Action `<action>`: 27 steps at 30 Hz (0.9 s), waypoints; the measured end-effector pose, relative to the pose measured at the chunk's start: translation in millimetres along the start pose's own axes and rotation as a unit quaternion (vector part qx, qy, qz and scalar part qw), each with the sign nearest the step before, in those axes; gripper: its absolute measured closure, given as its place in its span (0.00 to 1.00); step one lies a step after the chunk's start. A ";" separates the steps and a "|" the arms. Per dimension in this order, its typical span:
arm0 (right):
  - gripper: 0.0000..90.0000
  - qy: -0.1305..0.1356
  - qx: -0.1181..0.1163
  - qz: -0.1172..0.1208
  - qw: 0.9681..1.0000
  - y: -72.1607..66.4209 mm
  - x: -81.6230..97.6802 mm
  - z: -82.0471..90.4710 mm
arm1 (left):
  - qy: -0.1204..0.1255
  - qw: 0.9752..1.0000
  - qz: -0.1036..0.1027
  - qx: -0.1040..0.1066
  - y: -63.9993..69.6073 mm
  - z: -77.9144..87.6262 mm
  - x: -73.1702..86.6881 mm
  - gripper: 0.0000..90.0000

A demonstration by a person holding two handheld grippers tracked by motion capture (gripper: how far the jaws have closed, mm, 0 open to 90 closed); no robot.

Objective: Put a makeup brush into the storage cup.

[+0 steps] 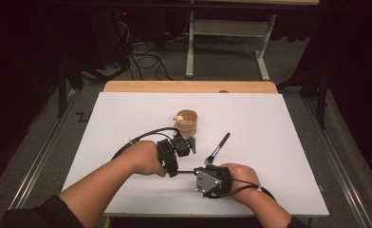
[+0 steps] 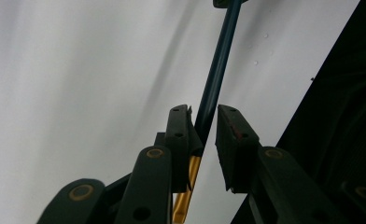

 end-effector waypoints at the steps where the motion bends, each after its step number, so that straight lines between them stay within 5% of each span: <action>1: 0.96 0.000 0.001 0.000 1.000 0.3 0.0 0.2 | 0.001 1.000 0.002 -0.002 -0.5 0.1 -0.3 0.80; 12: 0.96 0.000 0.007 -0.001 1.000 1.6 1.0 1.7 | 0.013 1.000 0.011 -0.008 -3.4 1.7 -2.2 0.54; 27: 0.96 -0.016 0.010 0.002 1.000 3.3 13.6 7.6 | 0.014 0.999 0.020 -0.022 -8.5 0.7 3.9 0.43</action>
Point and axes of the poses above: each handheld gripper's, and its own axes: z roughly backward along the jaws, x roughly out of its underside, y roughly to its right, the point moved 10 cm from there along -z, roughly forward along the jaws, and after that the axes turned 14 degrees about -x, right-handed, at the moved point
